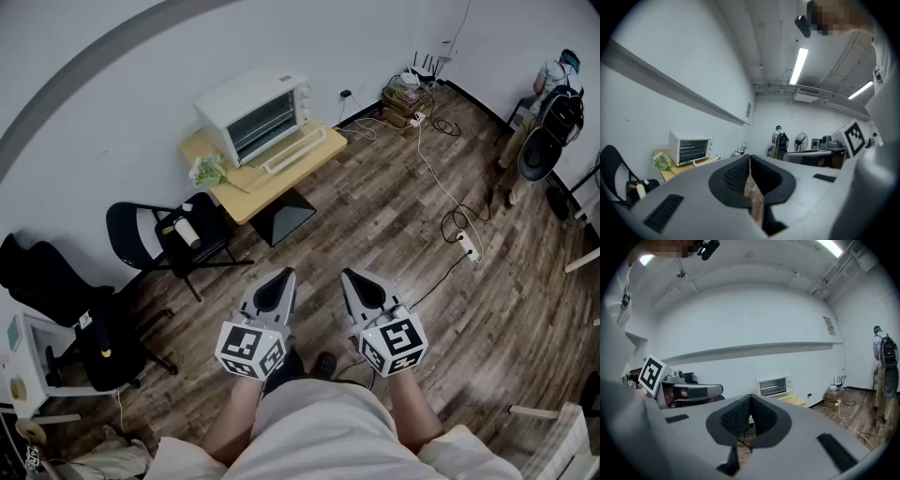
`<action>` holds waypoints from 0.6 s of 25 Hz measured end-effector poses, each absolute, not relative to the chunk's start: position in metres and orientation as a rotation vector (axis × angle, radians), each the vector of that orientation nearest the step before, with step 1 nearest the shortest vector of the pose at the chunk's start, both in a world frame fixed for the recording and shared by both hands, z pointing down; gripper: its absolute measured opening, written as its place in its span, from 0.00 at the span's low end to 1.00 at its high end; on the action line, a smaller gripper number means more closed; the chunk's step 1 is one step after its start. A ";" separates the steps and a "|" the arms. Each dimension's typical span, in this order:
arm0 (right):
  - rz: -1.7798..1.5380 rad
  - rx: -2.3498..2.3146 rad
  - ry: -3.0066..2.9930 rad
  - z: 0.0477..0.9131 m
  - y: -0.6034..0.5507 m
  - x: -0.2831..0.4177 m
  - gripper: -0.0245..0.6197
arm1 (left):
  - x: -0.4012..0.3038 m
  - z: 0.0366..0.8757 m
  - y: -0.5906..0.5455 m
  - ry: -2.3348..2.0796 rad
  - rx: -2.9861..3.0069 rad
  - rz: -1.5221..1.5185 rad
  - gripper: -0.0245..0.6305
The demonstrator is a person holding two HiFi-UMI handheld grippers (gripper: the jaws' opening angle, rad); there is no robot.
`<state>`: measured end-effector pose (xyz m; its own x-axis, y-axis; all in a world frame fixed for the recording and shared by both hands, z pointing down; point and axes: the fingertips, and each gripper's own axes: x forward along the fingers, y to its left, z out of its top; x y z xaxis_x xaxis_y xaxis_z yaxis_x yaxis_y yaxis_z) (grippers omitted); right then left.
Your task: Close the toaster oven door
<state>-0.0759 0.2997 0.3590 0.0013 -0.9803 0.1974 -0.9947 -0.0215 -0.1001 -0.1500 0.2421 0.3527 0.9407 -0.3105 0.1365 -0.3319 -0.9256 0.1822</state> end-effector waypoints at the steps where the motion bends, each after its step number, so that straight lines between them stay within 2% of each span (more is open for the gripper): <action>1: 0.324 2.173 -2.147 0.359 0.299 -0.078 0.04 | -0.151 0.353 0.242 -0.484 2.892 0.155 0.06; 15: 0.324 2.214 -2.147 0.358 0.306 -0.080 0.04 | -0.156 0.356 0.248 -0.497 2.895 0.163 0.06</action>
<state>-0.0797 0.3063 0.3578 0.0202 -0.9839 0.1773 -0.9924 -0.0412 -0.1156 -0.1558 0.2478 0.3563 0.9375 -0.3182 0.1412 -0.3401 -0.9236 0.1769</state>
